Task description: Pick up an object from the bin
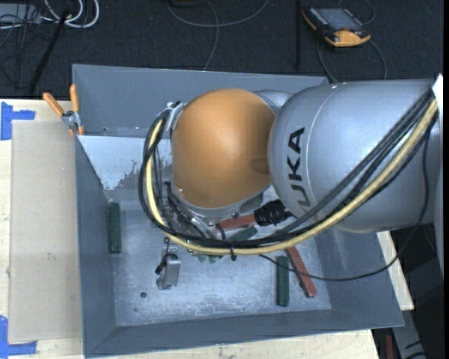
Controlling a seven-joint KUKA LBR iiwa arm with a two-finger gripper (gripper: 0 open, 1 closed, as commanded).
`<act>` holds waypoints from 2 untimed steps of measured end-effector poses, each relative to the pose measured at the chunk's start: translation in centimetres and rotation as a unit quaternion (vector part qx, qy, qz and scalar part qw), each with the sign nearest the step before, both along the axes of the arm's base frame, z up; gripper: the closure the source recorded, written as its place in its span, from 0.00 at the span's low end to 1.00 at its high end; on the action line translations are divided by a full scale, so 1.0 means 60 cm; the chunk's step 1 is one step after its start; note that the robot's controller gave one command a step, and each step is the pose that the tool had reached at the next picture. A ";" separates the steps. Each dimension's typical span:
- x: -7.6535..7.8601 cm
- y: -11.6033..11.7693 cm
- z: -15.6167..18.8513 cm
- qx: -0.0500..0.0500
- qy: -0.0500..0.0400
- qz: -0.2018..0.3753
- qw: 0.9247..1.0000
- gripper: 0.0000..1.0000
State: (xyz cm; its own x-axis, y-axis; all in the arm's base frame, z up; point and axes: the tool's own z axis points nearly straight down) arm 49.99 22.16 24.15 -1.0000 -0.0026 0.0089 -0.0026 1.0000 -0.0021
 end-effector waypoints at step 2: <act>0.005 -0.145 -0.270 0.001 0.000 0.171 0.985 0.00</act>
Offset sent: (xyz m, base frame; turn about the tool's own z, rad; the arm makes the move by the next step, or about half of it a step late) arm 0.0340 -0.0624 -0.0745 -0.1298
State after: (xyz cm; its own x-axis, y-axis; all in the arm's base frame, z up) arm 50.29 13.43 7.98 -0.9404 -0.3400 0.0085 -0.3400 0.9404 0.0005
